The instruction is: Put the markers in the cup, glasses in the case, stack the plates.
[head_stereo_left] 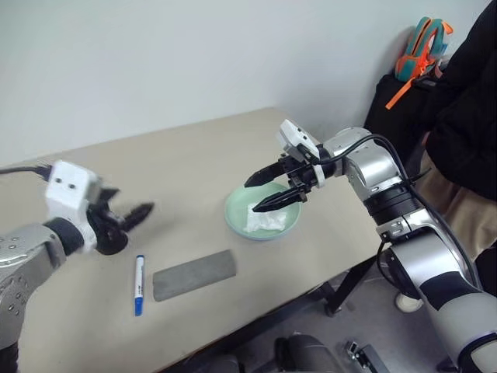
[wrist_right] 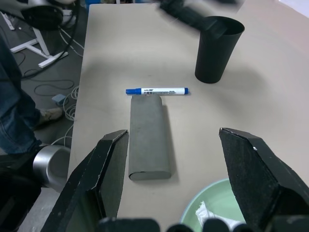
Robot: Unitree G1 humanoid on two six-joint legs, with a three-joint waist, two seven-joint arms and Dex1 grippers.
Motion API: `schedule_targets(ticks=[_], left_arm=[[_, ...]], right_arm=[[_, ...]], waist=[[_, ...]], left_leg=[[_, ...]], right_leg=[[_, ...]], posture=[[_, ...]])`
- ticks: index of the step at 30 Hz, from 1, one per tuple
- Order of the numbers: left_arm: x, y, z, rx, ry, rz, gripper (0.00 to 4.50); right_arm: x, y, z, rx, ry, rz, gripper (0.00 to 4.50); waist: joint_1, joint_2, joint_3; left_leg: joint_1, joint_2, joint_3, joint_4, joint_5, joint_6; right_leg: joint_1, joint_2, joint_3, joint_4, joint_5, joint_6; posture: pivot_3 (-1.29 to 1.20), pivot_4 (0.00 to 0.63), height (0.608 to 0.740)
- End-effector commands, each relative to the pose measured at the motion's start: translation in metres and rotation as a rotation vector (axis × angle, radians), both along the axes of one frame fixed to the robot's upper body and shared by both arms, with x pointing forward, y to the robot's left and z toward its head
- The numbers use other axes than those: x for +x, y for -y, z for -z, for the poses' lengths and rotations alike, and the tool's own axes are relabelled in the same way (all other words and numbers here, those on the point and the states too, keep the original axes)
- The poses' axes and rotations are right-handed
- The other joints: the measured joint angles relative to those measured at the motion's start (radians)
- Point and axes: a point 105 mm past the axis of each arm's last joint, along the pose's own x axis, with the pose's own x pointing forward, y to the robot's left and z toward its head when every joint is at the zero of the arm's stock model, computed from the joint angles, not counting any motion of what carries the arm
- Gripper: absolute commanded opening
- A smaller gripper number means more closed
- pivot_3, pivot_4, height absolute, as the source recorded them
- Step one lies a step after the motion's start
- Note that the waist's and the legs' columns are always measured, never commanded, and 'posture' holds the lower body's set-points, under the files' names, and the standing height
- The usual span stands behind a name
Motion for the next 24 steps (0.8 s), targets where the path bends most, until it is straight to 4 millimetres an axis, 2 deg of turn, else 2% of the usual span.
schedule_targets(ticks=[1,3,9,15,19,24], left_arm=[[-0.002,0.002,0.009,0.009,-0.084,-0.053,3.98],[0.000,-0.001,0.017,0.034,-0.116,-0.103,3.98],[0.007,0.012,0.044,-0.041,-0.218,-0.230,3.98],[0.006,-0.010,0.069,0.005,-0.321,-0.435,3.98],[0.005,-0.026,0.072,0.063,-0.344,-0.514,3.98],[0.001,-0.035,0.079,0.094,-0.378,-0.565,3.98]], right_arm=[[-0.001,-0.003,-0.016,0.023,0.053,-0.019,3.25],[-0.001,-0.003,-0.015,0.022,0.053,-0.019,3.25],[-0.003,-0.002,-0.014,0.015,0.049,-0.030,3.25],[-0.003,-0.002,-0.013,0.006,0.053,-0.032,3.25],[-0.003,-0.001,-0.012,0.003,0.055,-0.033,3.25],[-0.003,-0.002,-0.012,0.005,0.057,-0.036,3.25]], waist=[[0.000,0.000,0.000],[0.000,0.000,0.000],[0.001,-0.001,0.000],[-0.006,-0.001,0.000],[-0.006,-0.001,0.000],[-0.008,-0.001,0.000]], left_leg=[[0.000,0.000,0.000,0.000,0.000,0.000],[0.001,0.000,-0.001,0.000,0.000,0.000],[0.001,-0.001,-0.002,0.001,0.000,0.000],[0.001,-0.002,-0.001,0.001,0.000,0.000],[0.001,-0.003,-0.002,0.001,0.000,0.000],[0.001,-0.003,-0.001,0.001,0.000,0.000]], right_leg=[[0.000,0.000,0.000,0.000,0.000,0.000],[0.001,0.001,0.000,0.000,0.000,0.000],[0.003,0.001,0.001,0.001,0.000,0.000],[0.003,0.001,0.006,0.001,0.000,0.000],[0.003,0.001,0.011,0.001,0.000,0.000],[0.003,0.002,0.013,0.001,0.000,0.000]], posture=[[0.00,0.000,0.738],[0.00,0.000,0.738],[0.00,0.000,0.738],[0.00,0.000,0.738],[0.00,0.000,0.738],[0.00,0.000,0.738]])
